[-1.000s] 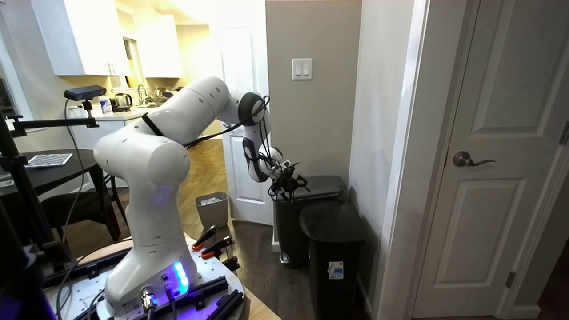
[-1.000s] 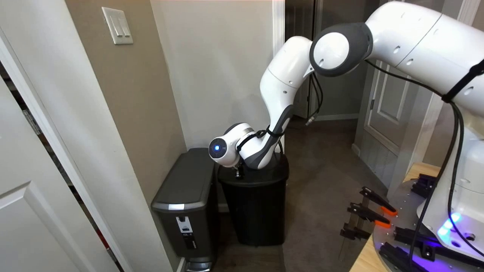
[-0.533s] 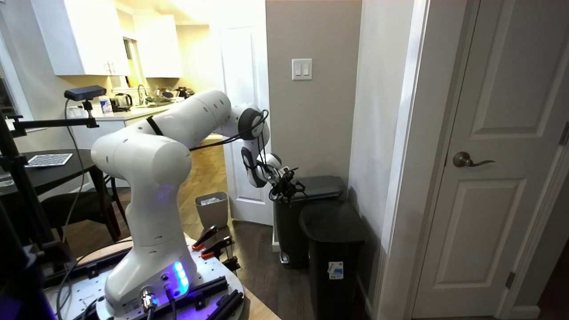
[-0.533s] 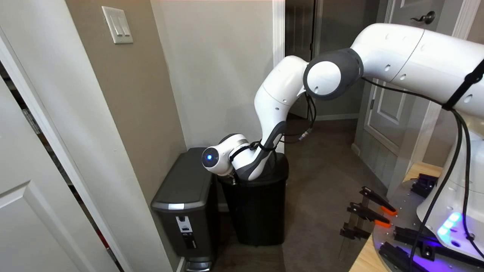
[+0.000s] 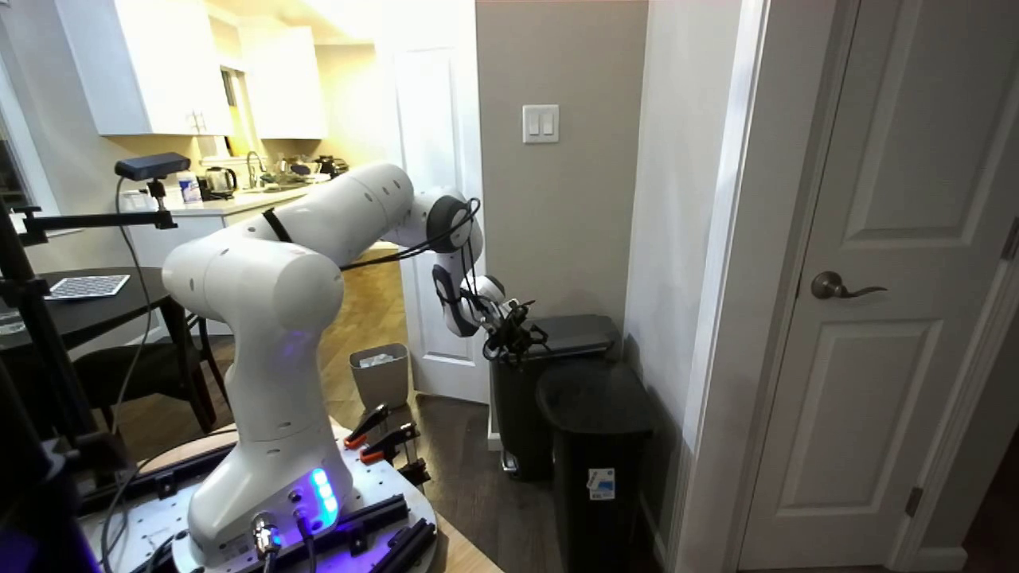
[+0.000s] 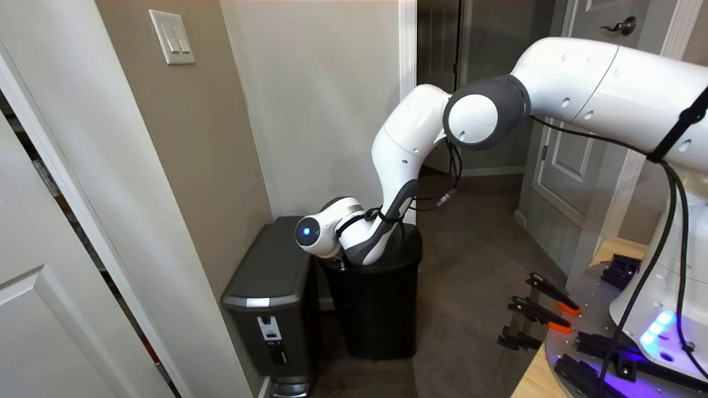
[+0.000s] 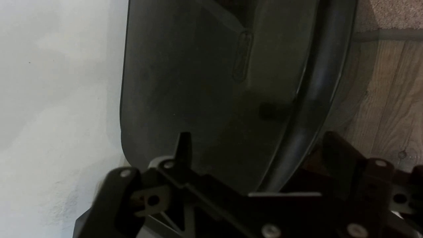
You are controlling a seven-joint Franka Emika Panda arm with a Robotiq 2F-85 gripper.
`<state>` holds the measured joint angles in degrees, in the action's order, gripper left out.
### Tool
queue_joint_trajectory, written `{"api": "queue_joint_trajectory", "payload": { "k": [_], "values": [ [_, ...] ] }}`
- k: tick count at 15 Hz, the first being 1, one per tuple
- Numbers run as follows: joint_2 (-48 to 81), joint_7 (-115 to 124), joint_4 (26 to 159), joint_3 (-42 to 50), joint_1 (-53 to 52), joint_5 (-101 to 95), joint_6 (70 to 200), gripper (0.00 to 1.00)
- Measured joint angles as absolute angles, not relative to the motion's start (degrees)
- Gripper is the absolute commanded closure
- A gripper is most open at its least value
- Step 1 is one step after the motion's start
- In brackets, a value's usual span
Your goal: Open the lid of the black bin
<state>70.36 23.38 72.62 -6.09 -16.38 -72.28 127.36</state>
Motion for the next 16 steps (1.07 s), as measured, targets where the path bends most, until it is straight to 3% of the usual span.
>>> {"api": "queue_joint_trajectory", "payload": {
  "k": [16],
  "values": [
    [80.63,22.64,62.77,-1.19,-19.33,-68.78,125.32,0.00]
  ]
}}
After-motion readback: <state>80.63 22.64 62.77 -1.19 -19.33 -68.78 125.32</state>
